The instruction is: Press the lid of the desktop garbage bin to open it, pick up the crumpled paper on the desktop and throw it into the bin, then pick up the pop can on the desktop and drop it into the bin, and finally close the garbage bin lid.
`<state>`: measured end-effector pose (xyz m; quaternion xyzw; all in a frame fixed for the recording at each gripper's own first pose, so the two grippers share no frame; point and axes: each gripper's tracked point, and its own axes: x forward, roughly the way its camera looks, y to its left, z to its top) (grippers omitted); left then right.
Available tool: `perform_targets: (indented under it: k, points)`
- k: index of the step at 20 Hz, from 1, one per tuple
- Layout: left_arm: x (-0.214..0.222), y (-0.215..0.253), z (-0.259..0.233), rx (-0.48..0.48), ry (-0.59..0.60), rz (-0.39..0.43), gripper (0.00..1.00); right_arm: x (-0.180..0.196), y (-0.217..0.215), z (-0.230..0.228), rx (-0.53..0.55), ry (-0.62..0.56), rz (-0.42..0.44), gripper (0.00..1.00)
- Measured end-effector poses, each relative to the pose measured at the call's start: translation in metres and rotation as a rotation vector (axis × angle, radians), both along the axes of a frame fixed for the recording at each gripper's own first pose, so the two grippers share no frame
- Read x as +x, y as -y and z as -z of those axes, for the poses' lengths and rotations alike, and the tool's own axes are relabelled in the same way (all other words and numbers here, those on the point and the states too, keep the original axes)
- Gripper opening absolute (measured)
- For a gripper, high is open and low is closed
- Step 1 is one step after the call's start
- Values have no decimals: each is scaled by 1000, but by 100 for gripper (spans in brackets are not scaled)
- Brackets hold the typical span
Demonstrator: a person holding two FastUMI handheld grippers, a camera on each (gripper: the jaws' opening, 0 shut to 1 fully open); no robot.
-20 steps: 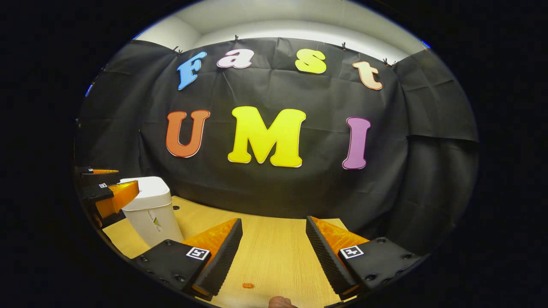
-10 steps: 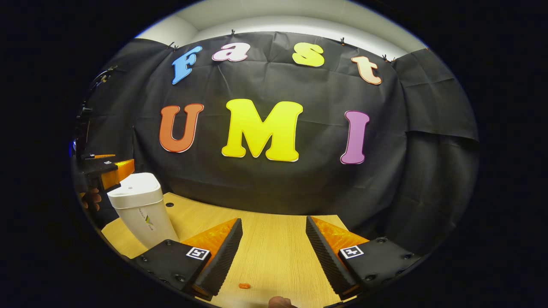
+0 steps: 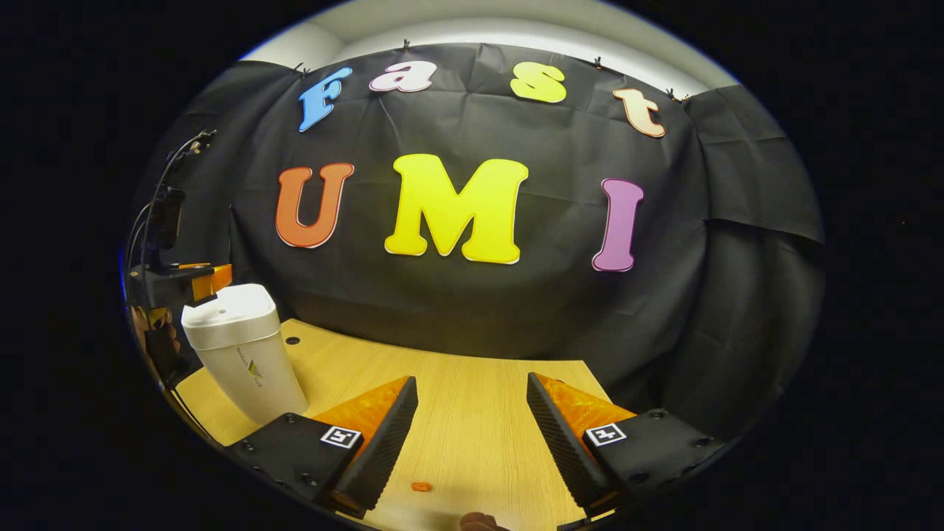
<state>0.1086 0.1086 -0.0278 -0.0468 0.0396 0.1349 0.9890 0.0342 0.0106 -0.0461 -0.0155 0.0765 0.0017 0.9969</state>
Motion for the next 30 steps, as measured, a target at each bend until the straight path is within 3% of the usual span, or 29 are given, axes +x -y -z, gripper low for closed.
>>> perform_targets:
  k: [1,2,3,4,5,7,10,11,15,21,25,27,30]
  points:
    - [3,-7,8,-21,-22,-23,57,0,-1,1,0,-6,0,94]
    - [5,-14,20,-42,-51,-44,59,0,0,2,2,-9,1,94]
    - [7,-18,31,-66,-86,-67,43,0,-1,3,3,-11,2,94]
    - [8,-21,42,-85,-118,-84,42,1,-1,2,3,-13,3,94]
    - [7,-22,51,-102,-153,-92,33,0,0,3,1,-15,5,94]
    - [8,-19,45,-94,-127,-80,24,1,0,4,-3,-16,7,94]
    - [6,-16,50,-81,-147,-74,31,0,0,8,-4,-30,6,94]
    - [4,-18,53,-76,-163,-79,20,0,-1,11,-5,-34,4,94]
    - [3,-19,57,-98,-162,-88,4,-1,-1,16,9,-47,-4,94]
    - [3,-20,57,-41,-130,-82,4,-1,-2,24,37,-62,-20,94]
    - [-1,-13,42,-124,-88,-36,3,-2,-3,20,57,-51,-39,94]
    - [-11,-14,17,-105,-40,-43,3,-4,-4,20,62,-45,-53,94]
    - [-23,2,-23,-53,34,20,3,-7,-5,23,74,-54,-63,94]
